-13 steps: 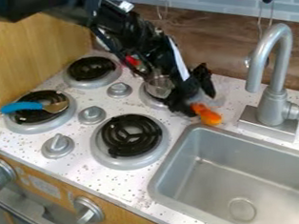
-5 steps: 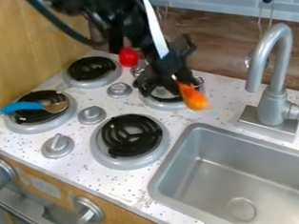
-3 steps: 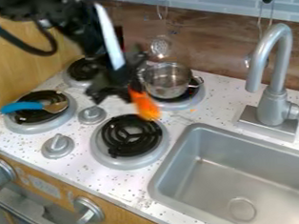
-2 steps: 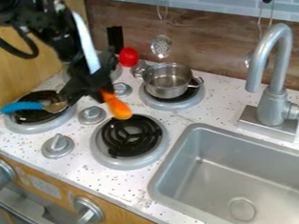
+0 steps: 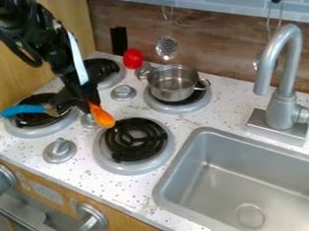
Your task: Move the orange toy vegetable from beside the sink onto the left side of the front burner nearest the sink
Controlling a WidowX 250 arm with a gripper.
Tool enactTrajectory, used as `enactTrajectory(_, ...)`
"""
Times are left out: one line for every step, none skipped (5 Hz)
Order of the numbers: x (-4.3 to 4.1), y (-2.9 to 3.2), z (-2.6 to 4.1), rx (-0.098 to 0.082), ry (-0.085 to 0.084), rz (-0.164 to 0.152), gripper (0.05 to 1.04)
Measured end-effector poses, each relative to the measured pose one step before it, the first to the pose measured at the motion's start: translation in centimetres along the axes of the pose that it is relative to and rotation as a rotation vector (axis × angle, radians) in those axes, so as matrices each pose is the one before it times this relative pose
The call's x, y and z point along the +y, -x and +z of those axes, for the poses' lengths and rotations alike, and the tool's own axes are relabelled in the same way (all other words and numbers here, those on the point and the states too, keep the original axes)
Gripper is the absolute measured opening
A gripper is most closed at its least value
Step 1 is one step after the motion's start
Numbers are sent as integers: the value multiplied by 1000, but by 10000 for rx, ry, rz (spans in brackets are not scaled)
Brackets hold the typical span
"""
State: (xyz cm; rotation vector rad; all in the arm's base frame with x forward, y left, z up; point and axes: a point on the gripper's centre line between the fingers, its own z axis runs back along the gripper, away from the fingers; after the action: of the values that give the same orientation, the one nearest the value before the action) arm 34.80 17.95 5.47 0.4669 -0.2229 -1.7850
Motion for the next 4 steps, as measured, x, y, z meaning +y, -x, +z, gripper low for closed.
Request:
enactTrajectory(-38, -839, -563, -532, -55, -344, 230)
enactTrajectory(-43, -1324, -348, -543, -104, -296, 230)
enactTrajectory(400, -1457, -295, -489, -242, -275, 230)
enactTrajectory(622, -1172, -379, -289, -70, -191, 230)
